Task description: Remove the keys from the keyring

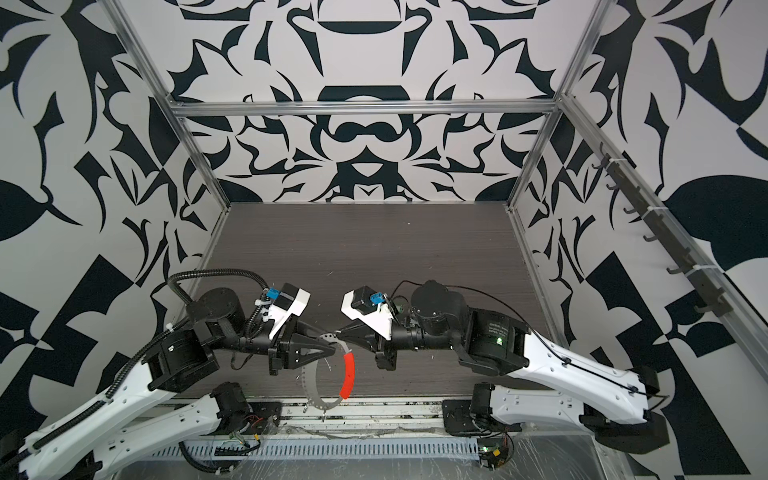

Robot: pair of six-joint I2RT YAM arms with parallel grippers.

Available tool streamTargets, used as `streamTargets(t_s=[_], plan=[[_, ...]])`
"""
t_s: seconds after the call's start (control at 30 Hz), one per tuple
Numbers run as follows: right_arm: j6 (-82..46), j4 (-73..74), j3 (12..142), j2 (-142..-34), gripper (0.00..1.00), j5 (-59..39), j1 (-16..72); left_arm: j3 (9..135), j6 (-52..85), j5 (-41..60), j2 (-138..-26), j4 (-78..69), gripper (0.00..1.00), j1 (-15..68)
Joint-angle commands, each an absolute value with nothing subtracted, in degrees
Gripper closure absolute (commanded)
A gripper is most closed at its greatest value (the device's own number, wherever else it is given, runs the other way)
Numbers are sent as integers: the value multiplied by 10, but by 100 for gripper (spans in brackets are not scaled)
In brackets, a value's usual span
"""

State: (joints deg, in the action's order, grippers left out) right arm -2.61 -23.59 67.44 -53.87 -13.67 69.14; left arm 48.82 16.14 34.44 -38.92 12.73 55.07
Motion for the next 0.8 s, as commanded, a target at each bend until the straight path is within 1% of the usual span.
streamTargets(t_s=[0.0,0.13,0.23,0.33,0.4,0.5,0.6,0.67,0.73,0.77], plan=[[-40,-219,682,-520,100,-66,692,504,146,261,-373,165,66,548],[-41,-224,679,-522,100,-33,692,490,133,182,-340,169,64,548],[-40,-230,679,-526,100,-27,693,475,125,121,-311,158,62,548],[-36,-238,683,-534,100,-18,692,468,112,93,-291,144,62,548],[-36,-239,683,-538,100,-16,692,461,102,110,-286,125,62,548],[-38,-238,683,-546,100,-20,692,457,91,160,-294,93,65,548],[-43,-236,684,-555,100,-31,692,473,77,207,-330,88,68,548],[-44,-235,686,-559,100,-38,692,487,74,235,-362,90,72,548],[-45,-235,686,-559,100,-46,692,499,64,249,-389,98,75,548],[-46,-232,684,-558,100,-50,693,503,63,253,-396,99,76,548]])
